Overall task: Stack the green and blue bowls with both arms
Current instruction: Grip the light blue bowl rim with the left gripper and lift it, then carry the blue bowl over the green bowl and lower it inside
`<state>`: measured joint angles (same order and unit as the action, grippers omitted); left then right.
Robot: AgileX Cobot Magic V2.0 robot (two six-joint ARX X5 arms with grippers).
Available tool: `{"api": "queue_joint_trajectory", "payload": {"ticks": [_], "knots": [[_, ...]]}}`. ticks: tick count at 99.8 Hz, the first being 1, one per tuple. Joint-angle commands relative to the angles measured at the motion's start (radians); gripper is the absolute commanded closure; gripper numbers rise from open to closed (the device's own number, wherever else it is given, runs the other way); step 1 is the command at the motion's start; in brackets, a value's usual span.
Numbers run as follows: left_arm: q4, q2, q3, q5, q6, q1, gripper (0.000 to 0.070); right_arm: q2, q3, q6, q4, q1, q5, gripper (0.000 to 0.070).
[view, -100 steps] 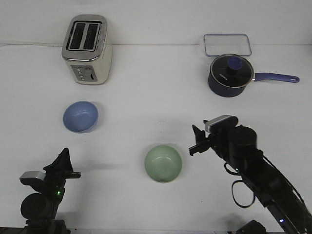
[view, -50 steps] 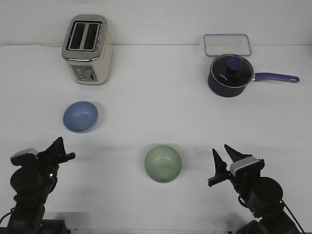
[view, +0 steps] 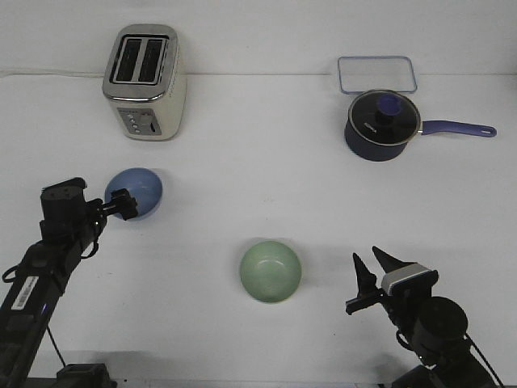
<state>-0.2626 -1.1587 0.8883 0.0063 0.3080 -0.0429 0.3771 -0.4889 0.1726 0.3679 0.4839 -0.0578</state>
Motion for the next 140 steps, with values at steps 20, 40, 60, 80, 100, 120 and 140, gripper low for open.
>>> {"api": "queue_joint_trajectory", "payload": {"ticks": [20,40,60,80,100,120,140], "knots": [[0.011,-0.188,0.042,0.049,-0.008,-0.086,0.0156,0.002,-0.004,0.009,-0.008,0.006,0.005,0.0421],[0.081,-0.31,0.049,0.095,-0.005,-0.108,0.0157,0.002,-0.004,0.009,-0.008,0.006,0.004,0.0421],[0.147,-0.388,0.05,0.096,-0.005,-0.108,0.0257,0.002,-0.004,0.007,-0.008,0.006,0.004,0.0421],[0.154,-0.426,0.05,0.108,-0.009,-0.108,0.0685,0.002,-0.003,0.006,-0.008,0.006,0.003,0.0422],[0.16,-0.378,0.062,0.153,-0.01,-0.106,0.0686,0.002,-0.003,0.006,-0.008,0.006,0.001,0.0421],[0.148,-0.266,0.094,0.307,-0.009,-0.061,0.0687,0.002,-0.003,0.006,-0.008,0.006,0.0,0.0421],[0.029,-0.163,0.143,0.469,-0.01,0.079,0.0686,0.003,-0.003,0.006,-0.008,0.006,0.0,0.0422]]}}
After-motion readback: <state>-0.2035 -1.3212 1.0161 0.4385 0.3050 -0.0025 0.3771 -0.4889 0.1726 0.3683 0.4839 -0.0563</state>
